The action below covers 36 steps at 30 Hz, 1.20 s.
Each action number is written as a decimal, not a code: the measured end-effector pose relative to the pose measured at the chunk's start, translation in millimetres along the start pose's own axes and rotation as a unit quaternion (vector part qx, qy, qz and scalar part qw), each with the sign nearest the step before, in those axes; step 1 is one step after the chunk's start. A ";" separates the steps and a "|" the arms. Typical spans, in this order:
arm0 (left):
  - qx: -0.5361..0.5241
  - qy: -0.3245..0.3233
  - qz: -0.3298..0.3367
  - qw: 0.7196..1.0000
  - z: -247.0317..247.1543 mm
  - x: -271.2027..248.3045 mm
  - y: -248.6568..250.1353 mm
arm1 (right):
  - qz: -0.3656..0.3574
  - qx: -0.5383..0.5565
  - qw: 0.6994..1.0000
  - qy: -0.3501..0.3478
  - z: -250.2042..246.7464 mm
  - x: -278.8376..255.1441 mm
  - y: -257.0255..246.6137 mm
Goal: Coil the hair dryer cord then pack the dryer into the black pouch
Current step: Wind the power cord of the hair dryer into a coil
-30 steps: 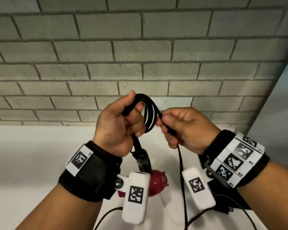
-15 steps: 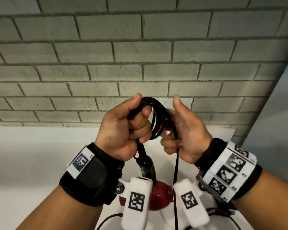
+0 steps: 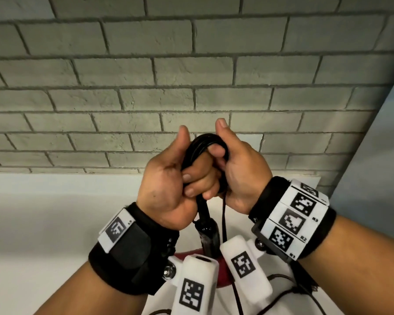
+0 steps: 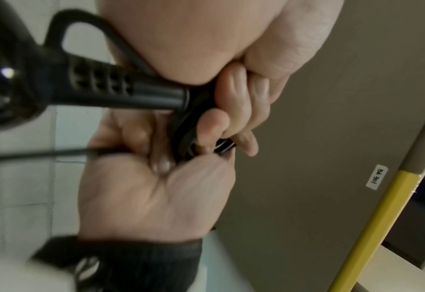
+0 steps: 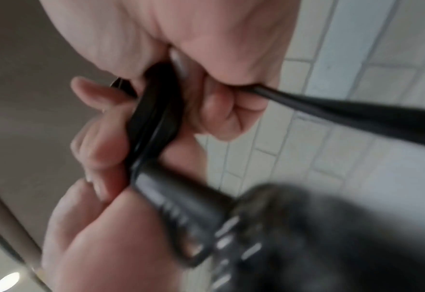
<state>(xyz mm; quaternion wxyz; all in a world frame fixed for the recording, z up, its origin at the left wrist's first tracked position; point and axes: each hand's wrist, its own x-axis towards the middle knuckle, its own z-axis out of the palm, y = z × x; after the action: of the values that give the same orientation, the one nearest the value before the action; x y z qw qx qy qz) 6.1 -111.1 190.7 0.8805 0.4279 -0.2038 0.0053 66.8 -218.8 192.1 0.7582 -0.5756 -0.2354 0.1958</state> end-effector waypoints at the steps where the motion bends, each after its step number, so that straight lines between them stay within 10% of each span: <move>1: 0.002 0.000 0.000 1.000 -1.4 -0.8 3.5 | -0.004 -0.007 1.000 -0.022 -5.1 -0.5 -1.6; 9: 0.091 0.087 -0.018 0.992 -5.3 -1.1 2.4 | -0.103 -0.069 0.992 -0.024 -46.9 -3.3 -14.6; 16: 0.069 0.071 0.007 0.995 -1.1 6.2 14.1 | 0.084 -0.034 0.991 -0.099 -58.4 -4.0 10.7; 22: 0.054 0.112 0.022 0.992 -11.0 10.0 25.1 | 0.012 -0.161 0.985 -0.056 -66.2 -9.2 26.2; 29: 0.016 0.128 0.038 0.991 -21.5 8.4 26.6 | 0.077 -0.063 0.993 -0.057 -53.6 -15.7 17.2; 36: -0.051 0.129 0.071 0.988 -21.5 10.5 30.6 | -0.092 -0.236 0.967 0.032 -28.5 -14.0 31.0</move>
<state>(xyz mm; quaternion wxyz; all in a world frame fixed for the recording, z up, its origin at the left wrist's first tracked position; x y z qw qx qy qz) 17.8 -77.1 205.7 0.9174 0.3632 -0.1179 0.1124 71.2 -241.0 153.8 0.6225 -0.7204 -0.3024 0.0457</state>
